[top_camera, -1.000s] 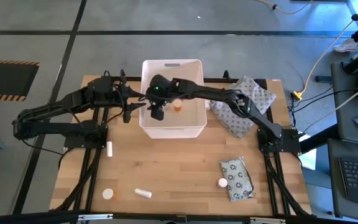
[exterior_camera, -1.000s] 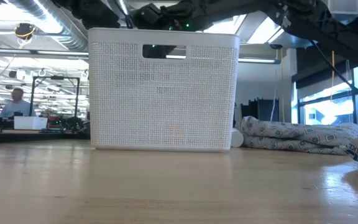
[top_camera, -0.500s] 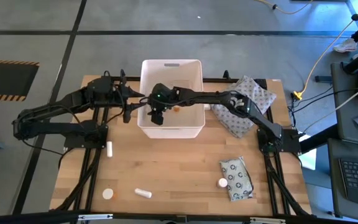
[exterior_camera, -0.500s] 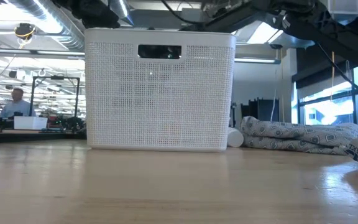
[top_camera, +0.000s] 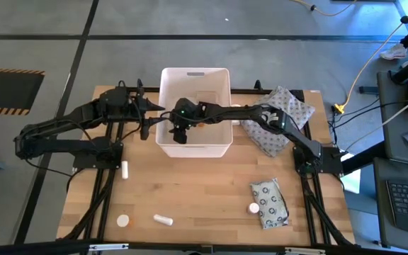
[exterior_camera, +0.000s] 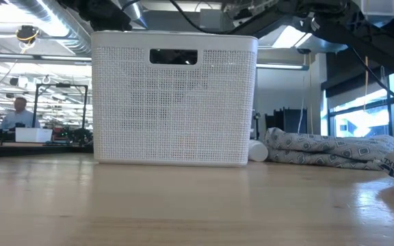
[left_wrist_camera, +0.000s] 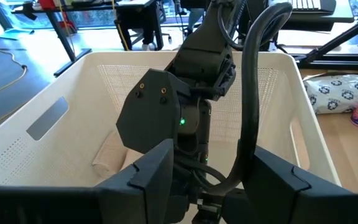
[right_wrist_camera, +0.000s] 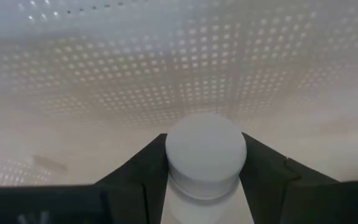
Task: Pick & place medical supplies in basket/bin
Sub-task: Put the bottom white pill bottle into the white bin
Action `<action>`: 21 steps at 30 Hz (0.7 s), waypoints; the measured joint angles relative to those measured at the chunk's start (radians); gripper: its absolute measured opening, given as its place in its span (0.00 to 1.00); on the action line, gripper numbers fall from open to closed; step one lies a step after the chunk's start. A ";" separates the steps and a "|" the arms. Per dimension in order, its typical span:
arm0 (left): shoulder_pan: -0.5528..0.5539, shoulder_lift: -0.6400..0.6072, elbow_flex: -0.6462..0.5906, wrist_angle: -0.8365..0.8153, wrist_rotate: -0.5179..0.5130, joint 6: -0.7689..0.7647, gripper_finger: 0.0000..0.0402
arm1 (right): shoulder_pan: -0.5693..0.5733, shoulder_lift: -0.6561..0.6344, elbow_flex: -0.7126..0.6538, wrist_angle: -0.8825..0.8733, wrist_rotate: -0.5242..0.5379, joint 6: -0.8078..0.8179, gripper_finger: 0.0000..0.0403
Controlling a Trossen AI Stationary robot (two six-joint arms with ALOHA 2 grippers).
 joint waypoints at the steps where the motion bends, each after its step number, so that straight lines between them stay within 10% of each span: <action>1: 0.000 0.000 0.000 0.000 0.000 0.000 0.43 | 0.000 0.000 0.000 0.000 0.000 0.010 0.41; 21: 0.000 0.000 0.000 0.003 0.000 0.005 0.43 | -0.005 -0.001 -0.001 -0.024 0.014 0.102 0.61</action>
